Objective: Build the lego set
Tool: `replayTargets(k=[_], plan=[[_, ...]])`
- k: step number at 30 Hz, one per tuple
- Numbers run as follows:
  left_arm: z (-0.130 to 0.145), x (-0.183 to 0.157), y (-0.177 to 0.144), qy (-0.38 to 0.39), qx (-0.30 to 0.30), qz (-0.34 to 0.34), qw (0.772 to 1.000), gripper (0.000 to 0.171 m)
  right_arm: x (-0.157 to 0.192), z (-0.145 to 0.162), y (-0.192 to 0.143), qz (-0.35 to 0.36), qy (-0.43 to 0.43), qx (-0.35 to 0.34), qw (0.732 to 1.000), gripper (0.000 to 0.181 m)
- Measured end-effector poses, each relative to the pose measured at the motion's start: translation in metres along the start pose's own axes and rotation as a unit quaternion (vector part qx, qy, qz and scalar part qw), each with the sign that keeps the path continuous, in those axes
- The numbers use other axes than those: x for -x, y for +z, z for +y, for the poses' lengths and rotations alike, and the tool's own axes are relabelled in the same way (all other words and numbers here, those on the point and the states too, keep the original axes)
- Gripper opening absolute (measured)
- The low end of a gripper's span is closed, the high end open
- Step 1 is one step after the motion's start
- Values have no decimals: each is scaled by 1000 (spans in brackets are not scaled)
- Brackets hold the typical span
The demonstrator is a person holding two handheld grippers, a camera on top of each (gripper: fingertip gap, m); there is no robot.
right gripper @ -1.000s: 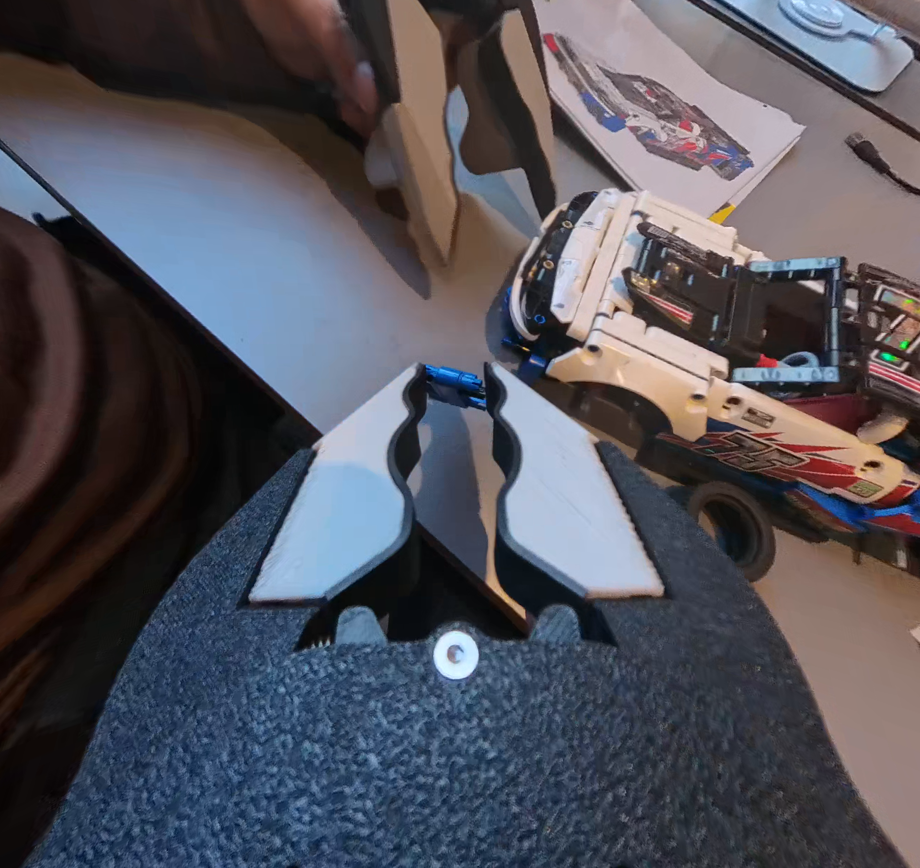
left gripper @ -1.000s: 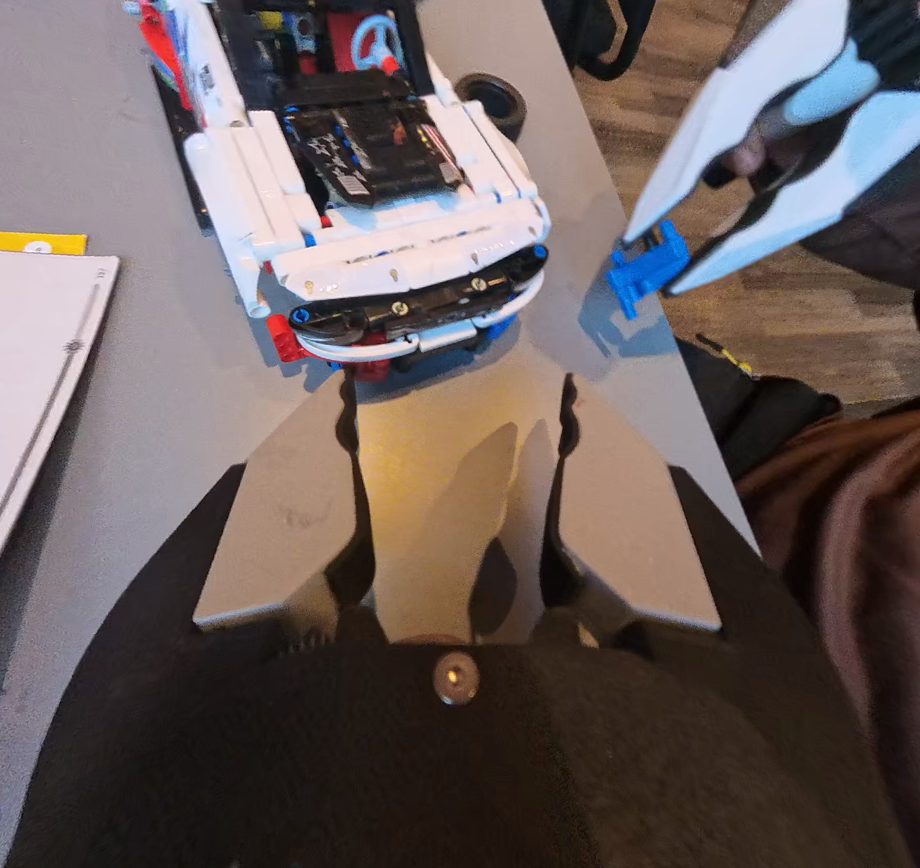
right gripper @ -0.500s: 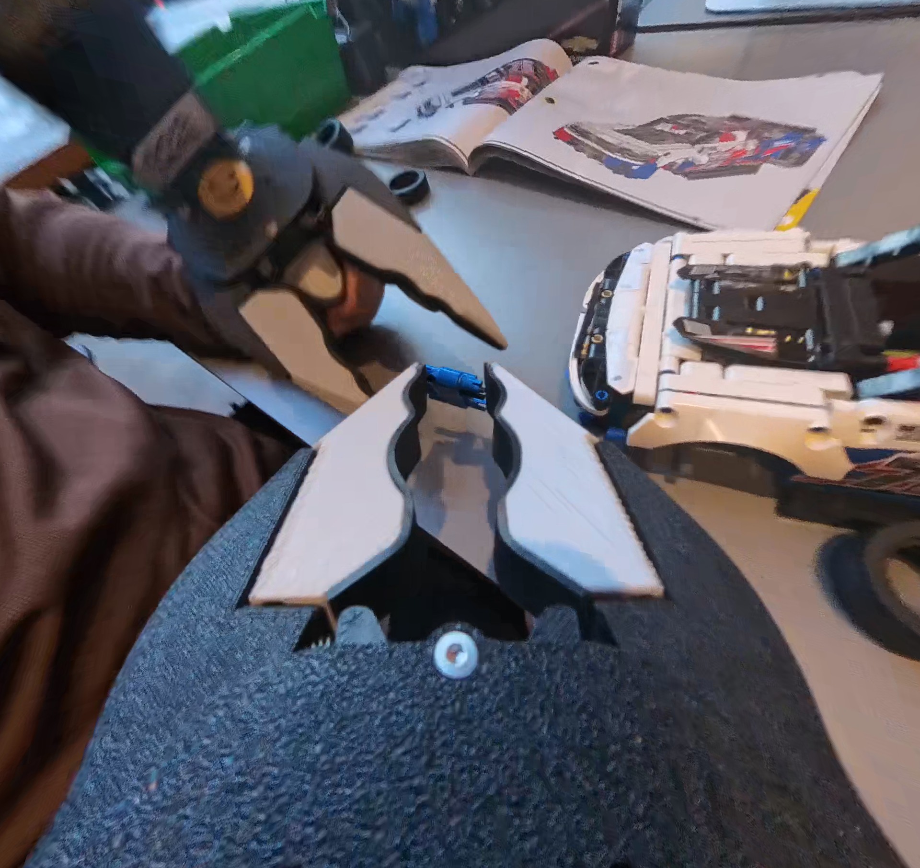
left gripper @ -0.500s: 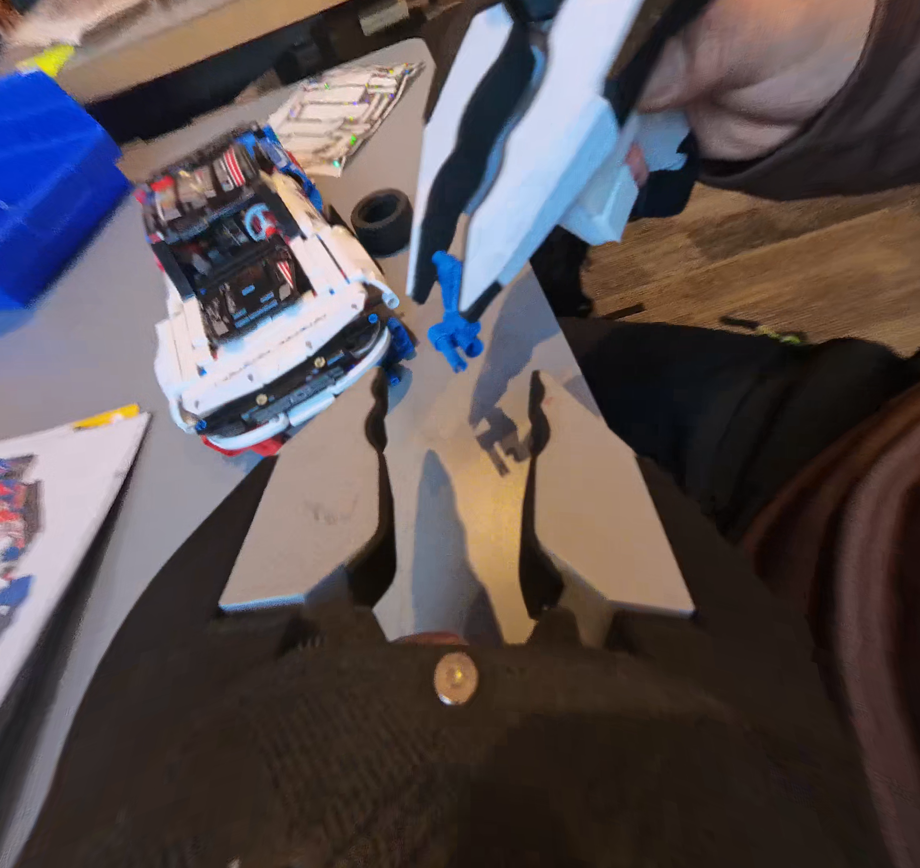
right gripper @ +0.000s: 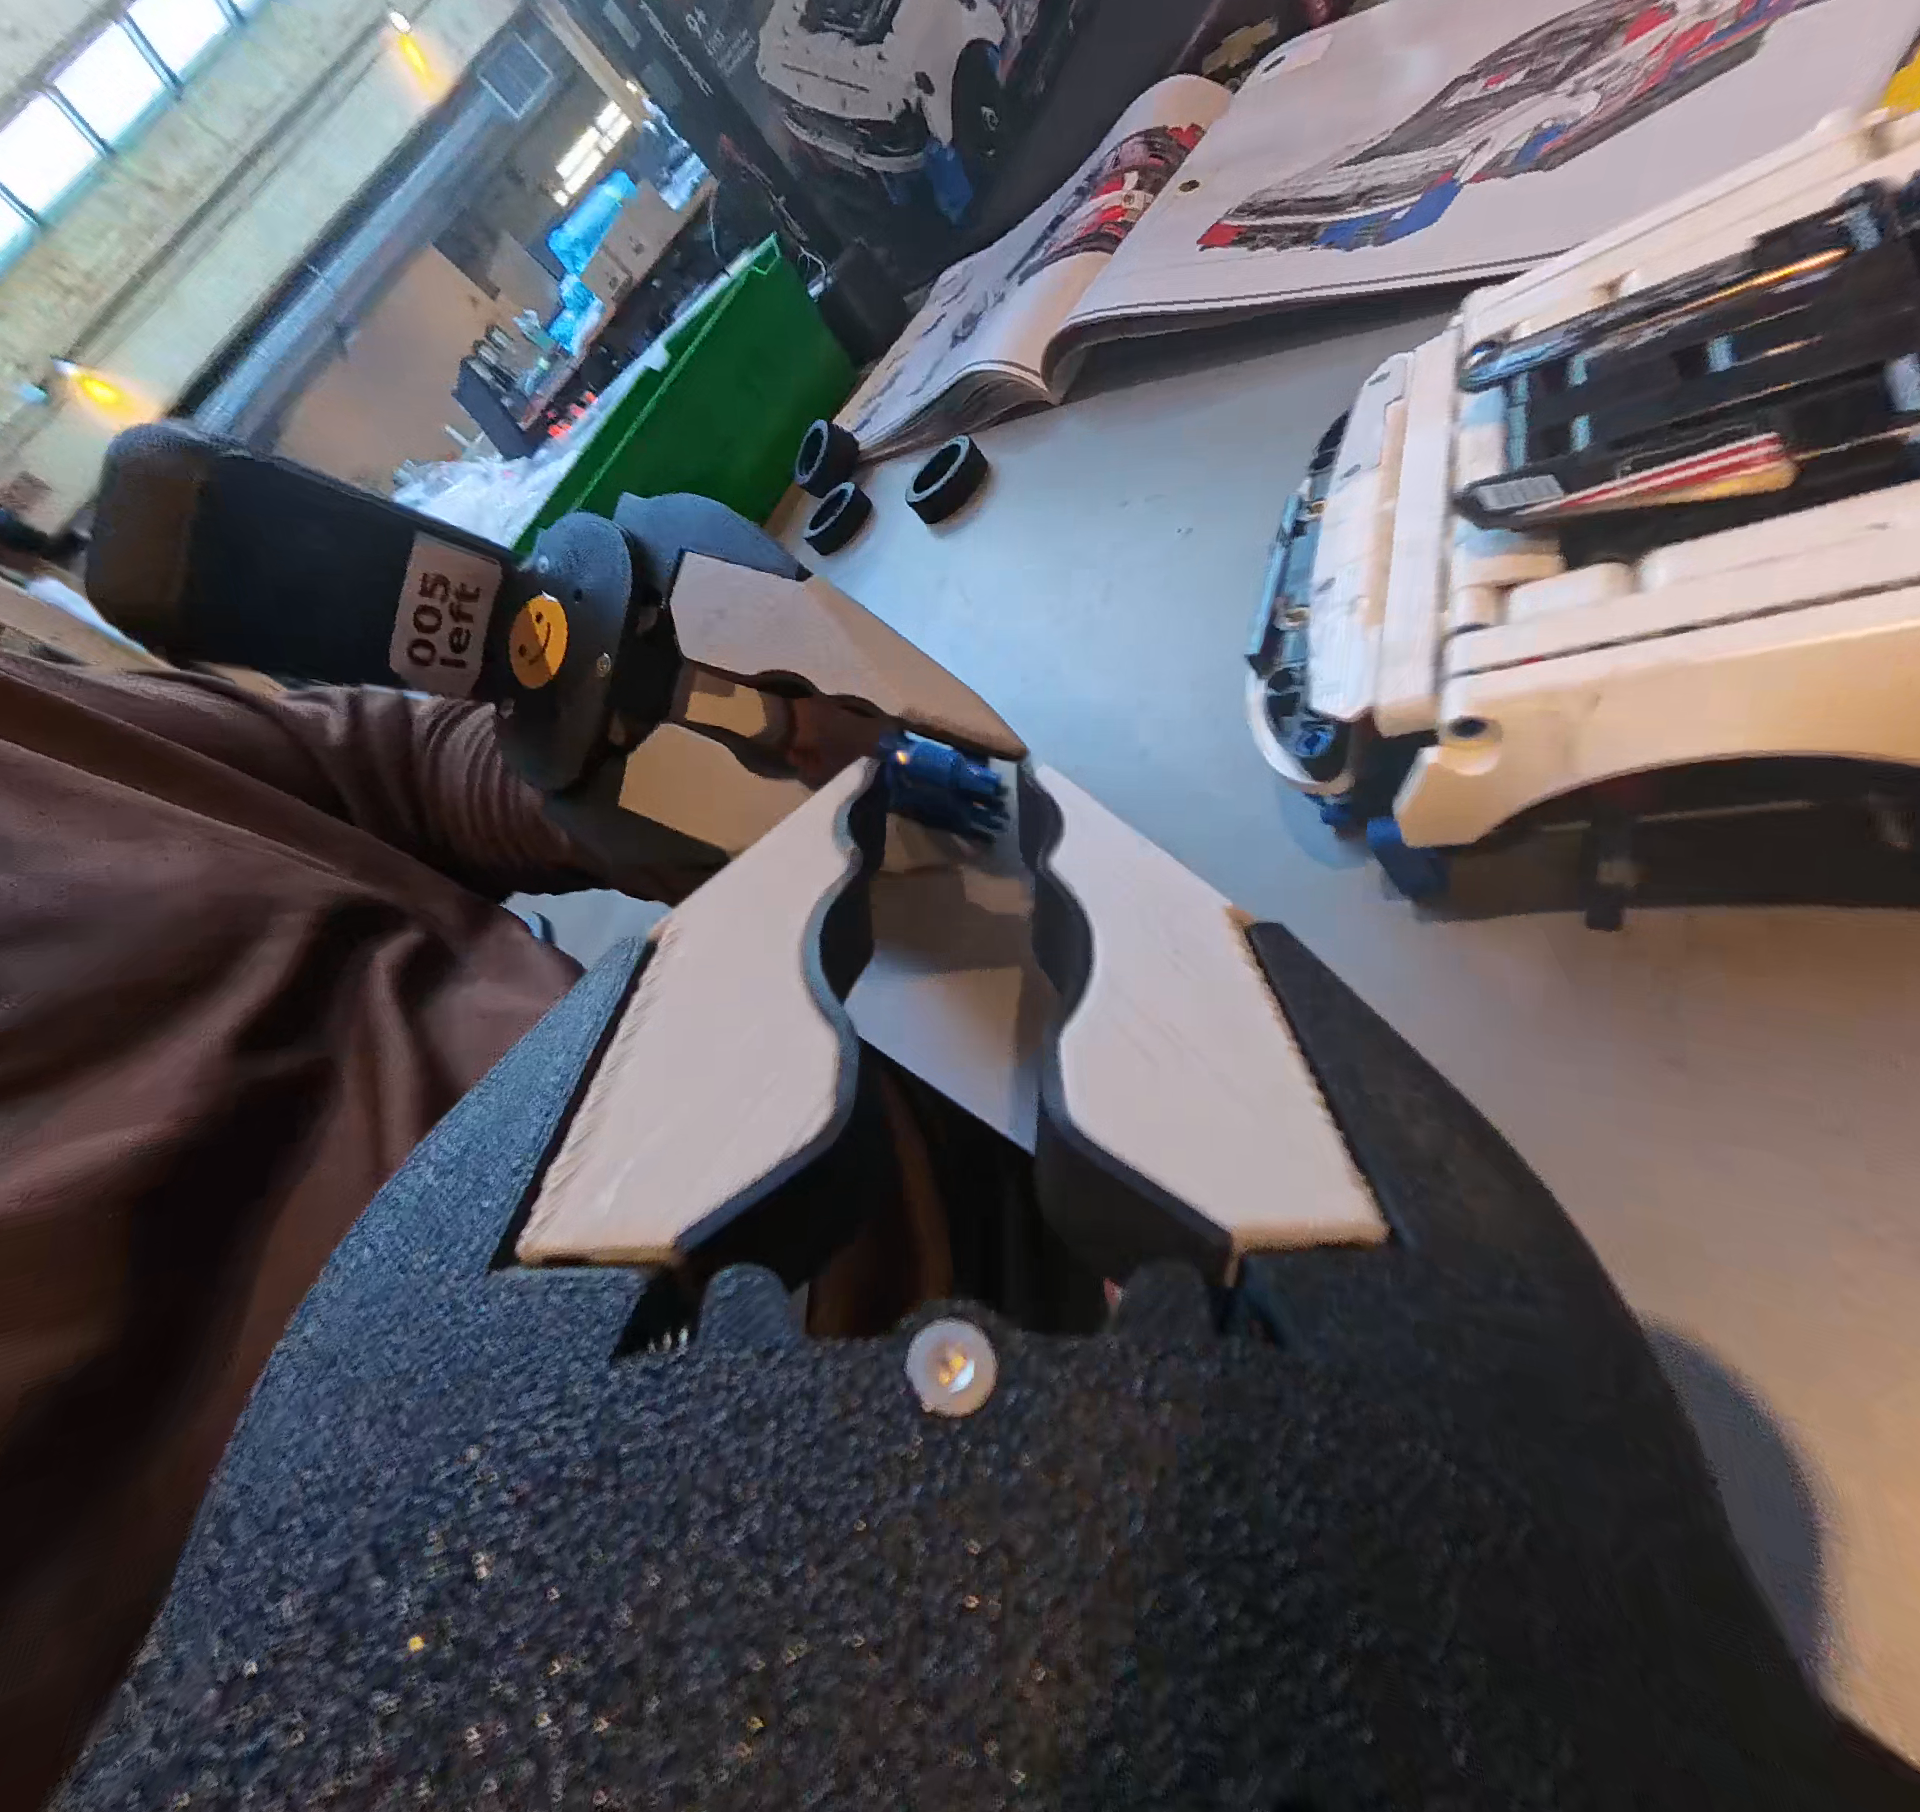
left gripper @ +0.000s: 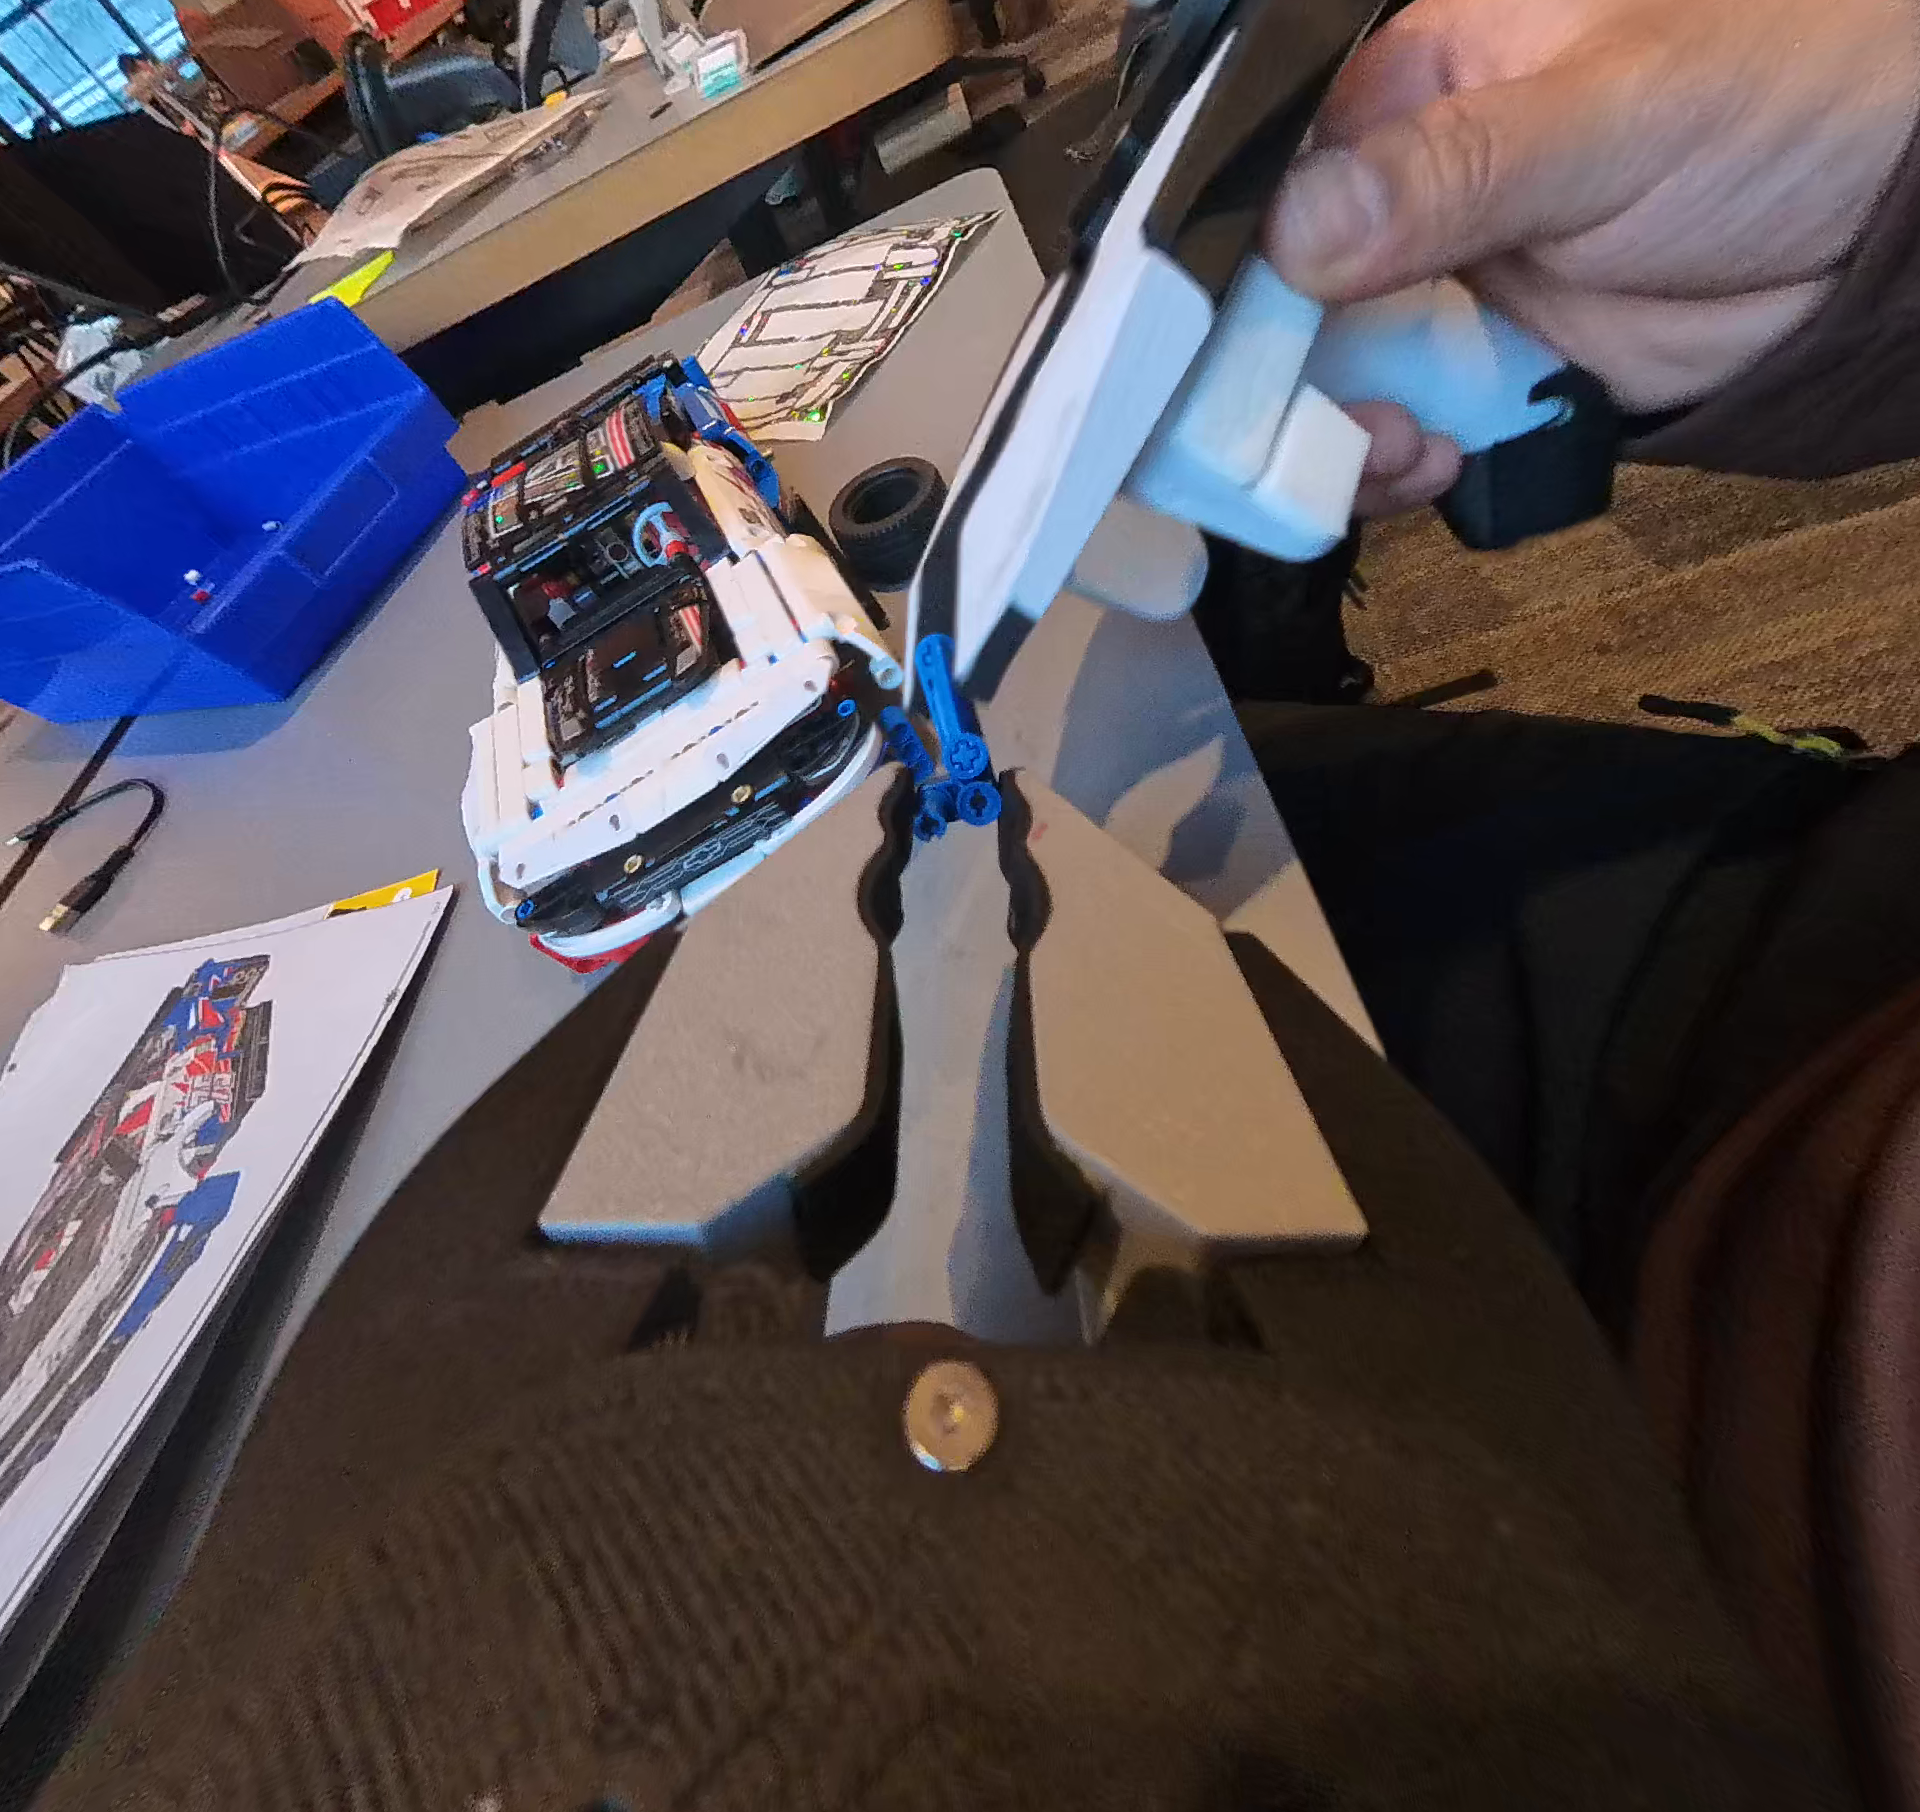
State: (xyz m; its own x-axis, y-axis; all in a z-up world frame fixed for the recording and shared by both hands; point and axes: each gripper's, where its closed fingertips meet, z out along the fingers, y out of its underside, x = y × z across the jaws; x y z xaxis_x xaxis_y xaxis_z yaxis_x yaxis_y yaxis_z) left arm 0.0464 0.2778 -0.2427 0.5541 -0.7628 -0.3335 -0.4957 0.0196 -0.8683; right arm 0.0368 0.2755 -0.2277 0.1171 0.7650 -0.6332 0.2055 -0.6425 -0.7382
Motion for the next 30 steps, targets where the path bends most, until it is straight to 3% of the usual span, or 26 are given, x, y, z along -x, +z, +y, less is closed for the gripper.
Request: replayTargets(k=[2, 4, 6, 7, 10, 12, 14, 17, 19, 22, 25, 28, 30], plan=[[1, 3, -1, -8, 1, -3, 1000, 13, -13, -7, -19, 45, -32, 1, 998, 28], [4, 5, -3, -9, 5, -6, 1000, 13, -46, -20, -53, 151, -105, 11, 983, 29], [5, 6, -5, -6, 5, -10, 1000, 13, -96, -26, -91, 298, -188, 66, 934, 29], [6, 7, -5, -3, 8, -13, 1000, 13, -113, -23, -99, 334, -206, 105, 914, 32], [11, 10, -8, 6, 18, -27, 999, 13, -138, -6, -93, 357, -235, 198, 882, 26], [13, 11, -14, 5, 18, -30, 999, 13, -145, -6, -91, 376, -272, 220, 858, 10], [17, 9, -25, 4, 19, -32, 999, 13, -142, -2, -92, 377, -266, 242, 853, 8], [23, 6, -46, 6, 17, -35, 999, 12, -120, -11, -99, 383, -275, 229, 851, 7], [24, 0, -61, 5, 5, -29, 1000, 12, -85, -31, -90, 362, -294, 200, 862, 7], [12, -16, -78, 15, -42, 0, 999, 12, -20, -63, -35, 271, -337, 182, 883, 8], [-6, -37, -94, 30, -96, 48, 994, 12, 26, -77, 53, 170, -381, 213, 884, 8], [-15, -54, -112, 30, -137, 97, 985, 12, 45, -66, 154, 96, -424, 256, 863, 8], [-17, -54, -126, 26, -151, 108, 982, 13, 64, -38, 216, 24, -443, 293, 847, 9]])
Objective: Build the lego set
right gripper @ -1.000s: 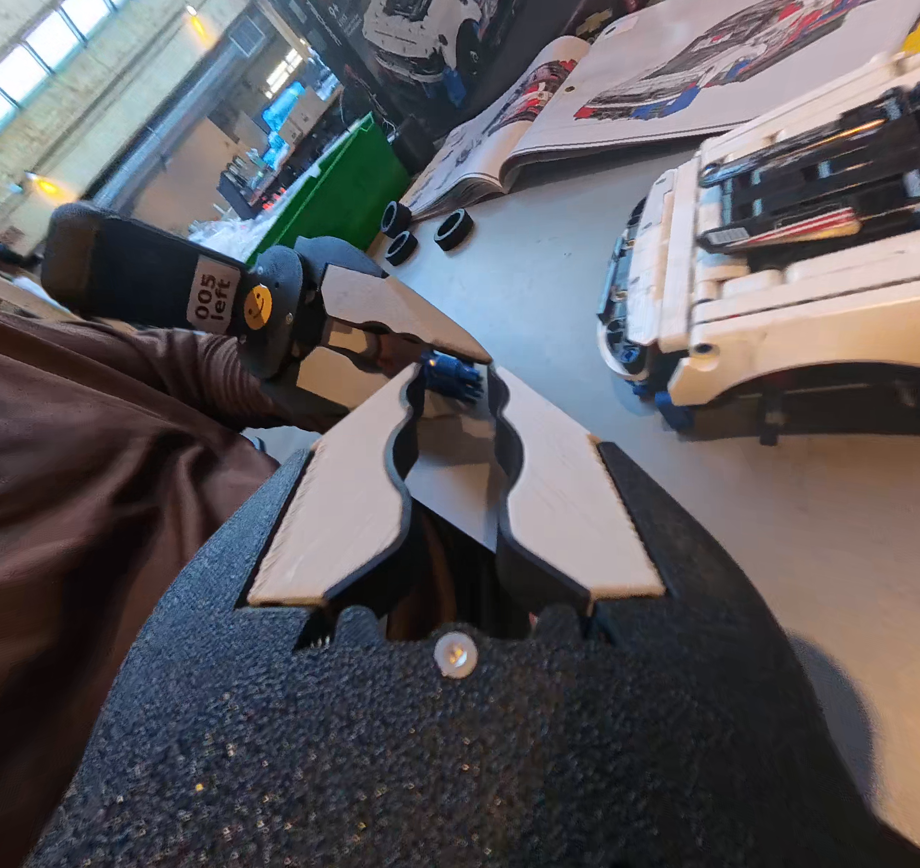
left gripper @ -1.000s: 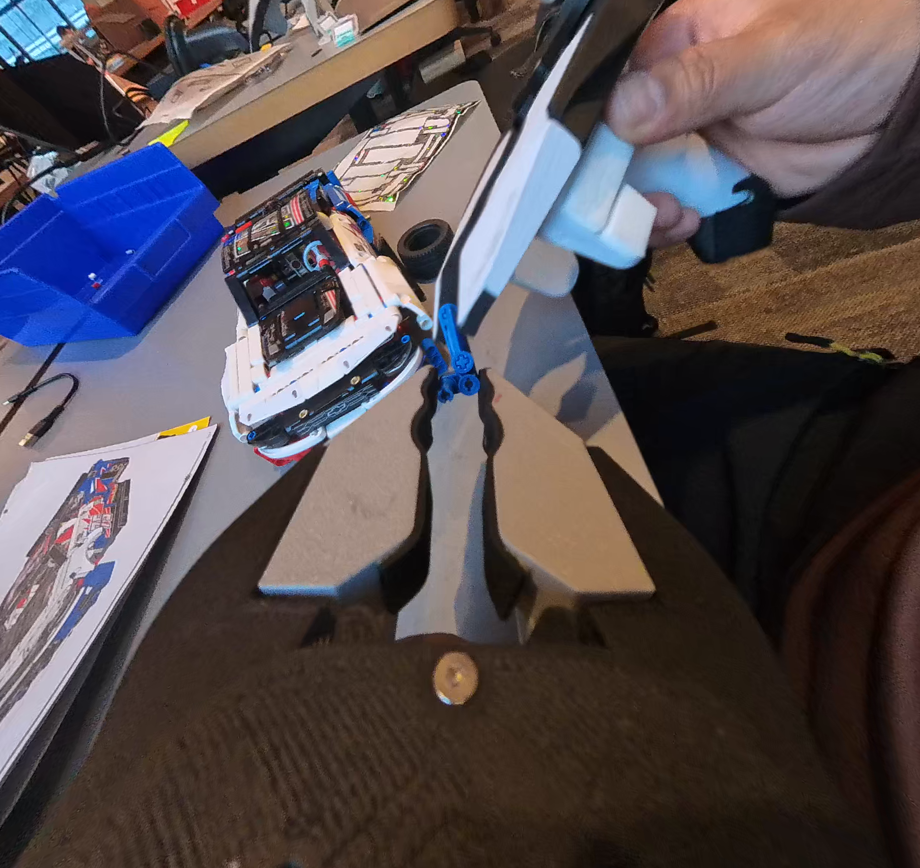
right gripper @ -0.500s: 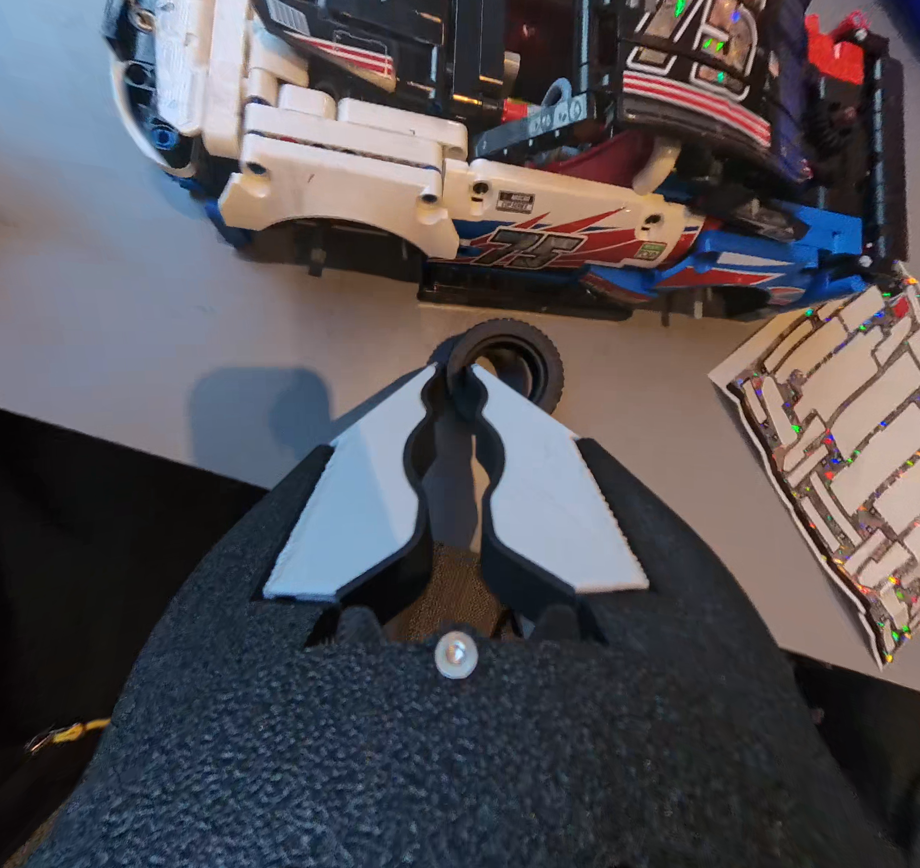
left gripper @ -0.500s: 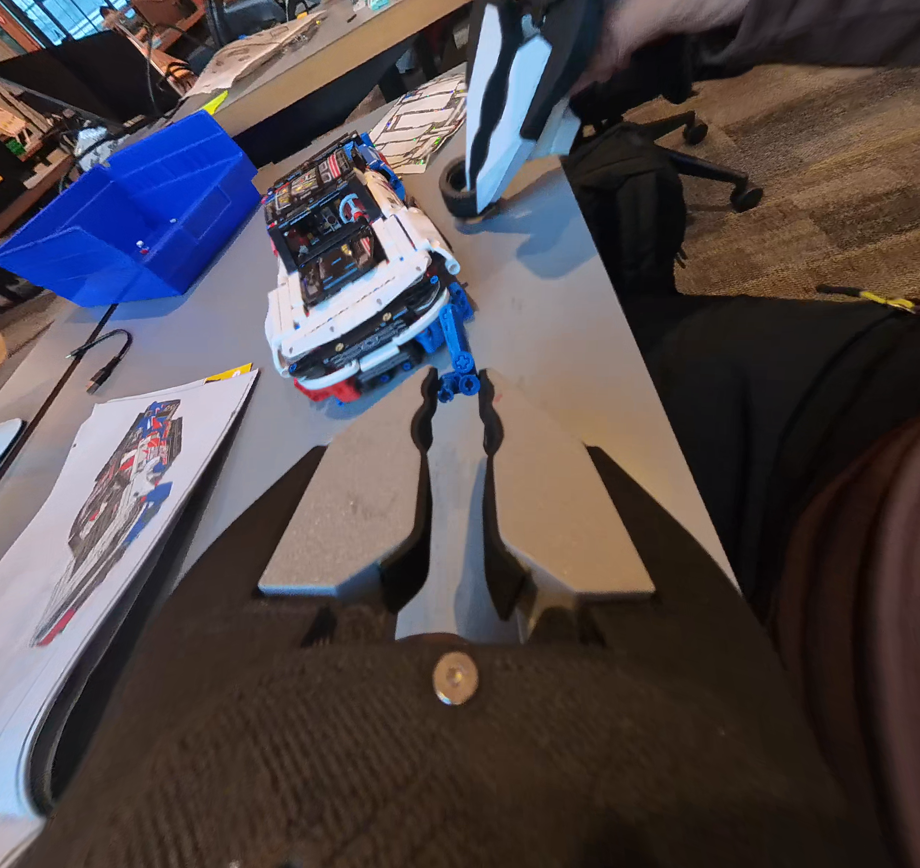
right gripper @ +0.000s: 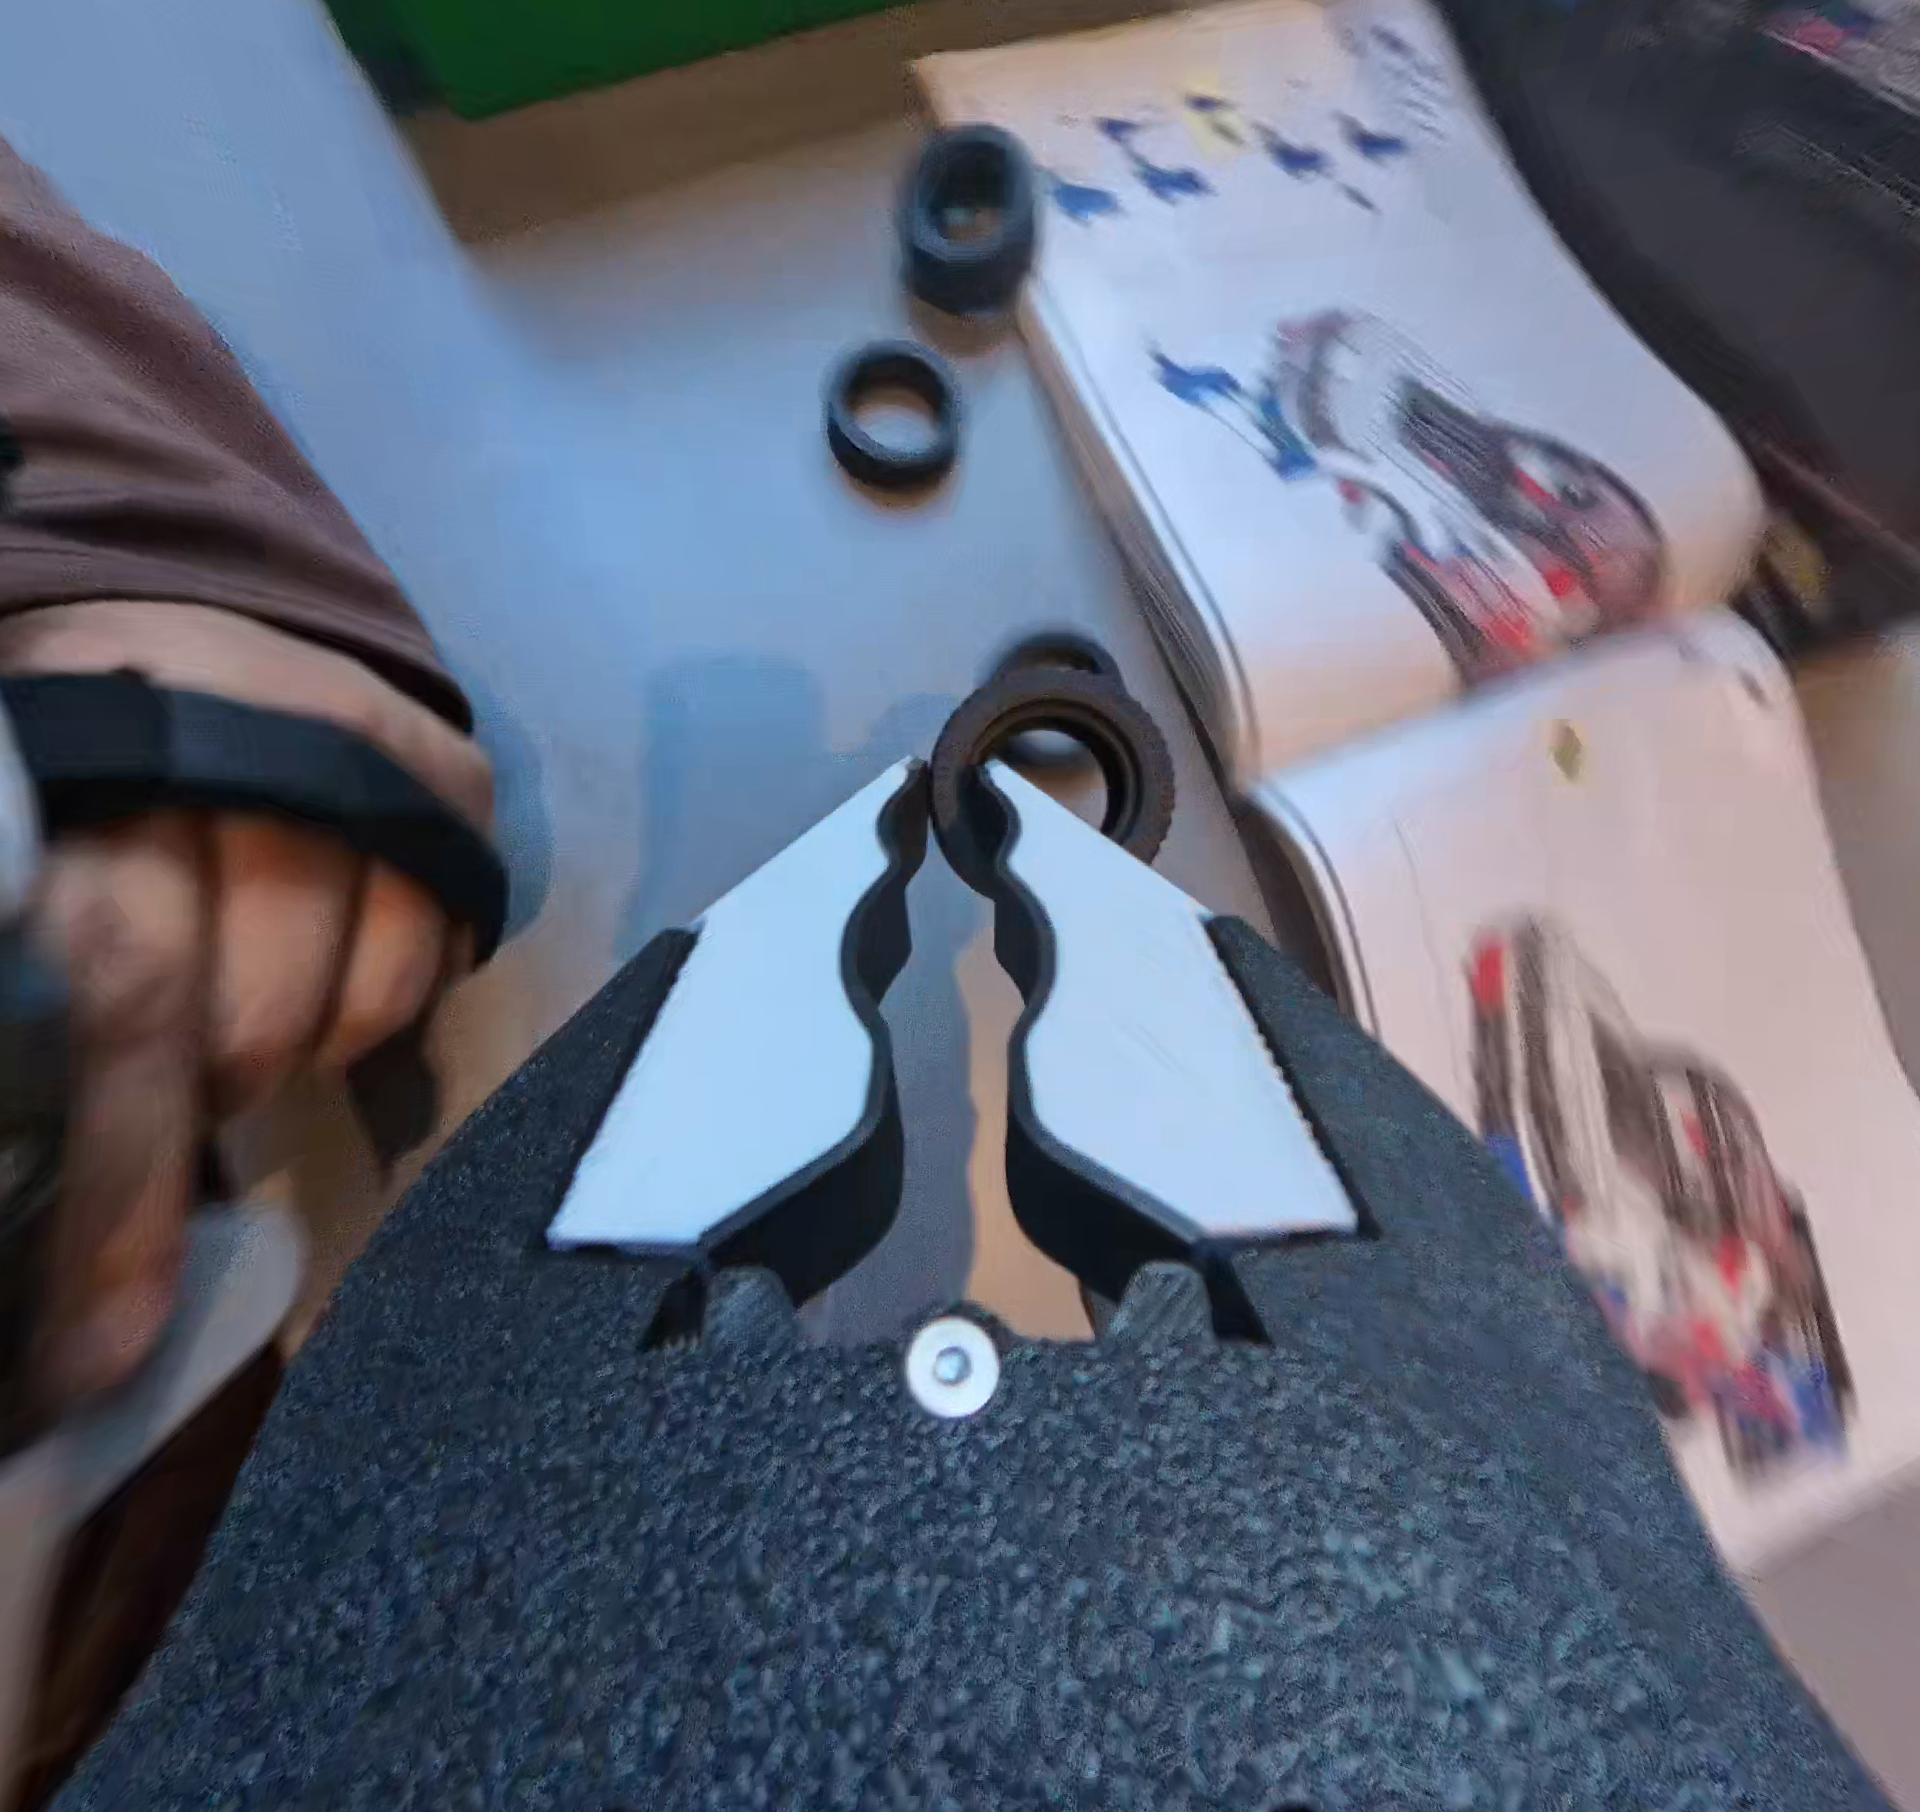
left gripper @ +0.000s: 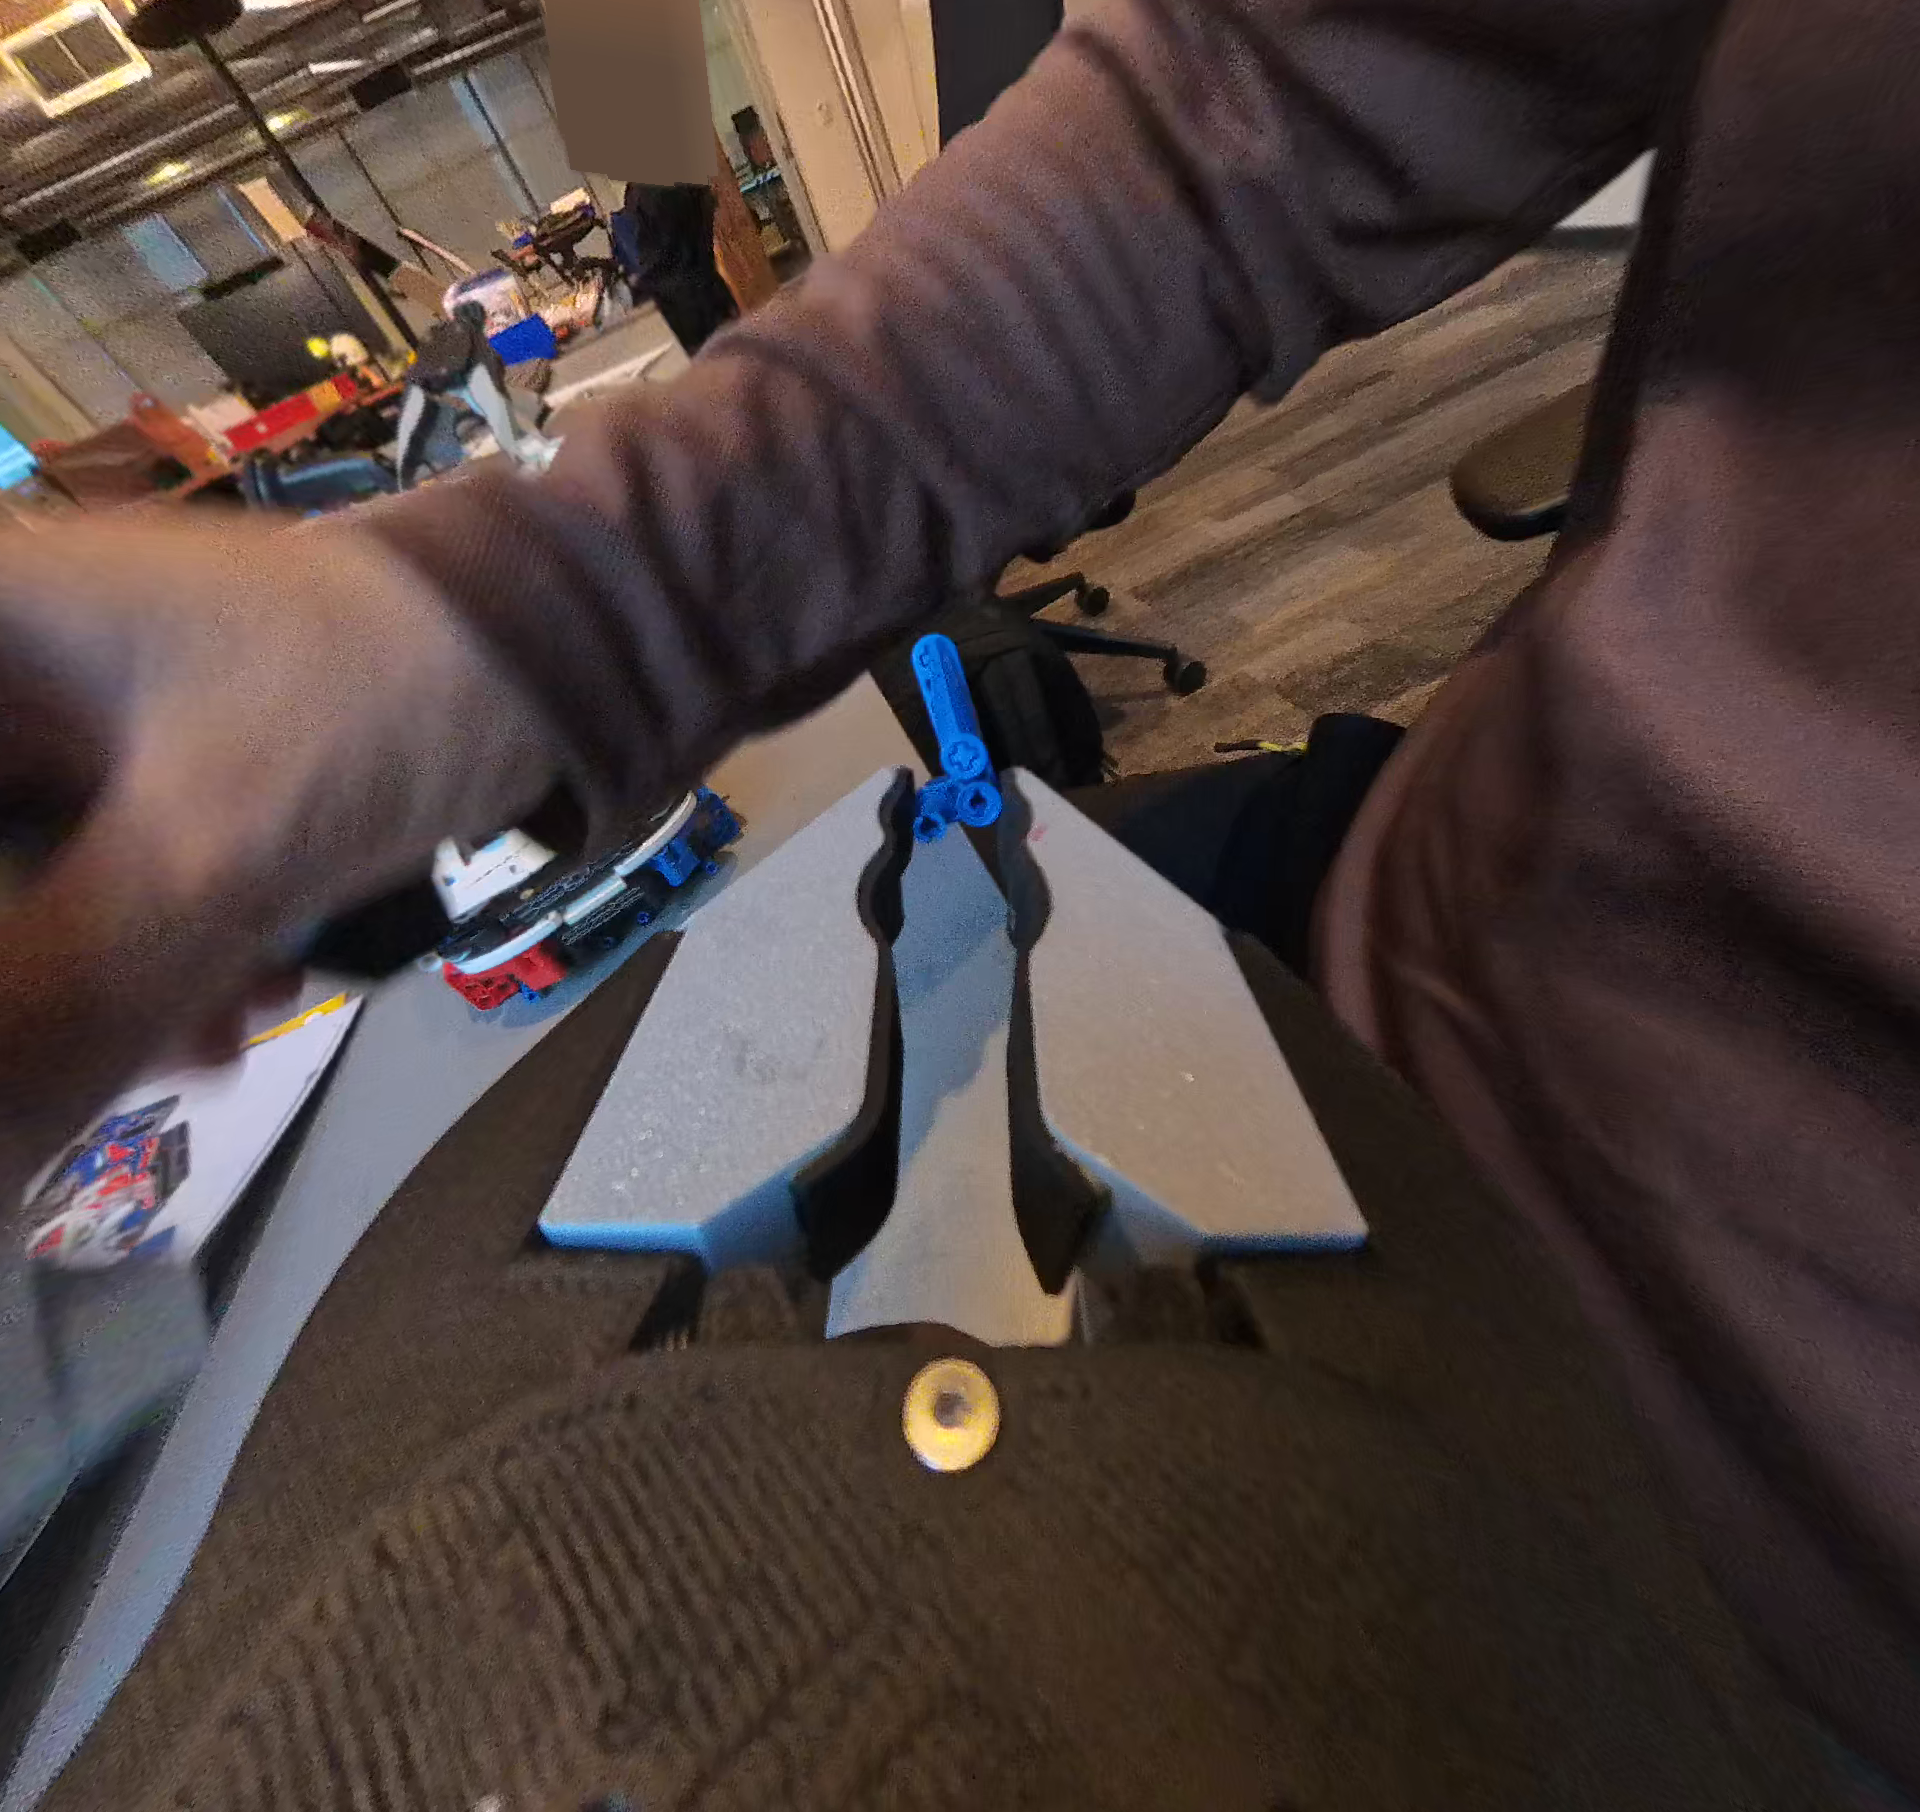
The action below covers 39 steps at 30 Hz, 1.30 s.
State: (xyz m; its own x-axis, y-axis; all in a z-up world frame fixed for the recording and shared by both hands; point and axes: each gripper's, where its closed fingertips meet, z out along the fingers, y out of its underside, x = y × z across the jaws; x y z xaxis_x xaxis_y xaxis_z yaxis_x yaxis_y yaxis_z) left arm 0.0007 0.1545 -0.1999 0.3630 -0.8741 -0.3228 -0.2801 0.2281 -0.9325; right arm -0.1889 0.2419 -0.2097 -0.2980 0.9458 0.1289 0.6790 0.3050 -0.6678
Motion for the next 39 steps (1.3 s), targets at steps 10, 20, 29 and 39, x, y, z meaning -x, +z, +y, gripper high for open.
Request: replayTargets(k=[10, 20, 29, 39], plan=[[1, 1, -21, 17, 4, -12, 1000, 13, 31, -26, 130, -30, -124, 61, 990, 11], [12, 64, -31, 15, 23, -178, 984, 13, -26, 11, -11, 95, -2, -36, 995, 16], [17, 109, 49, -43, 28, -242, 969, 12, 16, 140, -161, 116, 265, -206, 935, 2], [-4, 104, 99, 15, 12, -243, 970, 12, 35, 149, -194, 145, 293, -288, 900, 26]])
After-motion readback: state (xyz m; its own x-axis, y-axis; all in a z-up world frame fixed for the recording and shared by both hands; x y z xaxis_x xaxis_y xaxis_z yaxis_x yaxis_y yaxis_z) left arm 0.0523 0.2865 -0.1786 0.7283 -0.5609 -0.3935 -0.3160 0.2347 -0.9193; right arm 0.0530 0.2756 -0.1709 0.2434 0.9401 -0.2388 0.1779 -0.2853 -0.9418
